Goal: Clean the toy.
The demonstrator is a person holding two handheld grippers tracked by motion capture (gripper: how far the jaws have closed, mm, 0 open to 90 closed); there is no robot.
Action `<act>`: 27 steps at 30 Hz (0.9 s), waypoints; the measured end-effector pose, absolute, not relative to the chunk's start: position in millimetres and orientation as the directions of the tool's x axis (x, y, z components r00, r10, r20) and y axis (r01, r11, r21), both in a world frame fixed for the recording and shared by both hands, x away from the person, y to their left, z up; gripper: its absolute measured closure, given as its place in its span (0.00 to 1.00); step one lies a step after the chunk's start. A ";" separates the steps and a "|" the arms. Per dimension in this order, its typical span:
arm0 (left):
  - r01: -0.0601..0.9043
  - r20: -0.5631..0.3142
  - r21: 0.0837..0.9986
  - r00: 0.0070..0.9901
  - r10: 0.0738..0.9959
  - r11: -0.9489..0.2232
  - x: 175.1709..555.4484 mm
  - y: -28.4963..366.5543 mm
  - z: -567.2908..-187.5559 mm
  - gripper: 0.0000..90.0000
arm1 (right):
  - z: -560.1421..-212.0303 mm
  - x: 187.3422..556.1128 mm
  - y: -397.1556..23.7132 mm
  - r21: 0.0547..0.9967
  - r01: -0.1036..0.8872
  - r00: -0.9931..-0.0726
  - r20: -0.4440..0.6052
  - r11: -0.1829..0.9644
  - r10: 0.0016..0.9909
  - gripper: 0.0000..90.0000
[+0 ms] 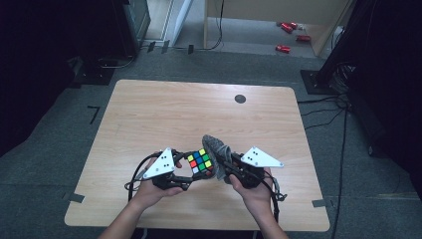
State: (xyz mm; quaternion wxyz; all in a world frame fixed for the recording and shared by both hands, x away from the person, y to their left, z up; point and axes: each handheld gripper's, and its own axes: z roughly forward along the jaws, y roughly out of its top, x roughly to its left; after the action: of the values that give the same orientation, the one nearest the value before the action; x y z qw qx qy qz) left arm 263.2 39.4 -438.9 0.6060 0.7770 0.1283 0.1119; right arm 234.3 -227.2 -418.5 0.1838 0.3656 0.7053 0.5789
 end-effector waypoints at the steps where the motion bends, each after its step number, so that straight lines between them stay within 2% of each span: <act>1: 0.066 0.018 0.970 0.940 0.342 -0.232 263.9 40.9 -438.3 0.39 | -420.8 235.8 -227.4 0.948 0.309 -0.664 0.162 0.070 0.730 0.85; 4: 0.066 0.022 0.969 0.936 0.352 -0.238 265.3 42.8 -439.4 0.39 | -421.3 236.1 -226.4 0.941 0.330 -0.669 0.176 0.076 0.722 0.86; 11: 0.050 0.044 0.961 0.943 0.331 -0.273 261.7 35.2 -443.2 0.39 | -406.8 227.5 -223.7 0.960 0.267 -0.695 0.134 0.081 0.707 0.86; 16: 0.056 0.040 0.966 0.934 0.356 -0.254 262.4 38.4 -439.1 0.39 | -416.4 233.9 -227.4 0.950 0.303 -0.680 0.161 0.075 0.715 0.86; 27: 0.104 -0.042 0.989 0.886 0.462 -0.110 269.4 57.7 -432.1 0.39 | -432.5 240.2 -224.3 0.942 0.321 -0.680 0.154 0.102 0.717 0.85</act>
State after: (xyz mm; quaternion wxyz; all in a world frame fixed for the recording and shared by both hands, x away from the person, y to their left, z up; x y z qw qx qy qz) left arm 269.4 57.7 -432.1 0.6386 0.7315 0.1932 0.1402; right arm 240.2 -224.3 -432.5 0.1751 0.3595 0.7215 0.5653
